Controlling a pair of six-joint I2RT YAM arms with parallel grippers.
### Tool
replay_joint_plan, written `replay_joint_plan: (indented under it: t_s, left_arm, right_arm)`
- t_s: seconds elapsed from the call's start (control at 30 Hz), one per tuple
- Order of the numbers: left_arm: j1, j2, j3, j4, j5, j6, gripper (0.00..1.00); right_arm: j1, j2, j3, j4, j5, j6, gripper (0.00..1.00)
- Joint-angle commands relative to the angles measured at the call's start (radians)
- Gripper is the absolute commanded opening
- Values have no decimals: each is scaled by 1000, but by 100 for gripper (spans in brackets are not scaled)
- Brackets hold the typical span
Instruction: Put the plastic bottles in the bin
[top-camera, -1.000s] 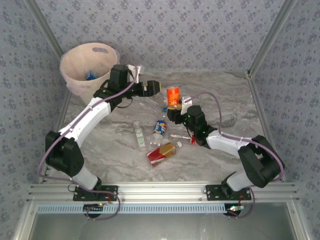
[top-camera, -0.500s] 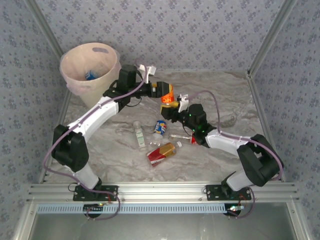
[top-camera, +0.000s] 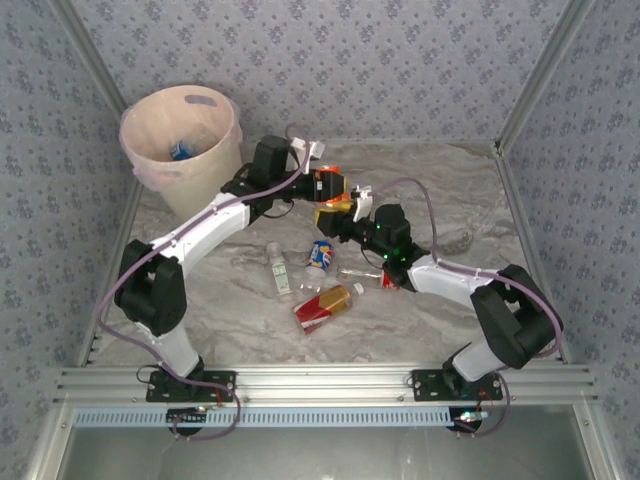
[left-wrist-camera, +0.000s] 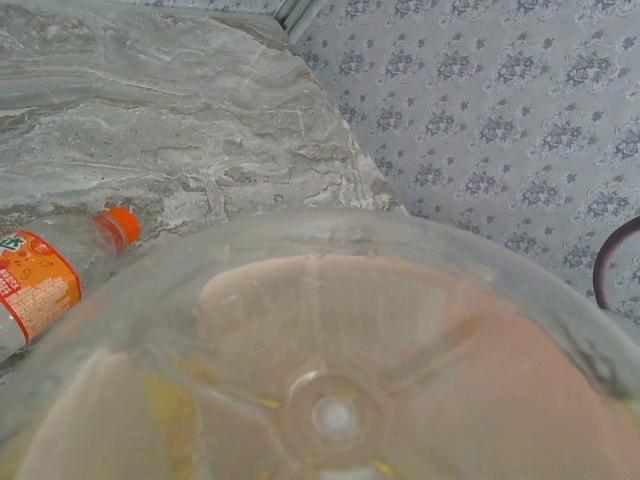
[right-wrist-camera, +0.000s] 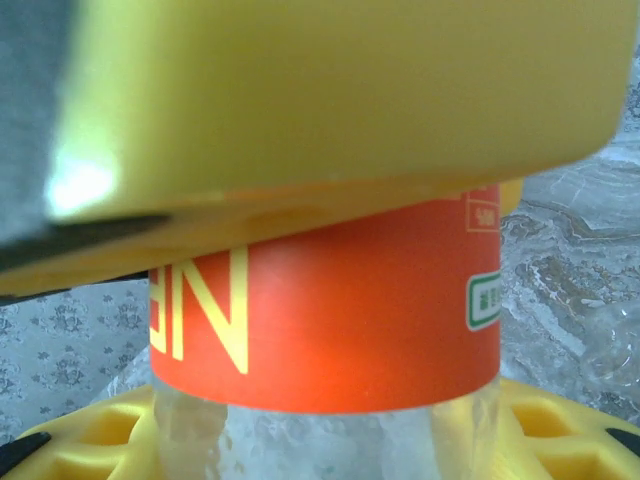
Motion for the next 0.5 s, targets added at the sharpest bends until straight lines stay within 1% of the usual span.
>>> replay_joint_plan:
  t_s: [0.0,0.23,0.33,0.4,0.43,0.47]
  left_arm:
    - [3,10,35,-11,-9,4,56]
    - [22,14,34,-5,-32,-26,53]
    - [33,18,33,-3,-33,-44,53]
    - [38,18,27,7,-37,-54,52]
    - [40,18,27,10,-38,-58,52]
    - [43,17,27,11,-39,-61,52]
  right_arm:
    - [7,-2,36,19,-37,-11,48]
    - [-20,-34,31,-103,-91,-79,76]
    - [-36,-62,24,-164,-118,-114,83]
    - [-48,-80,24,-205,-149,-133,90]
    - [-53,-88,24,-224,-163,-140,100]
    - [-58,-98,25,-244,-173,-146,100]
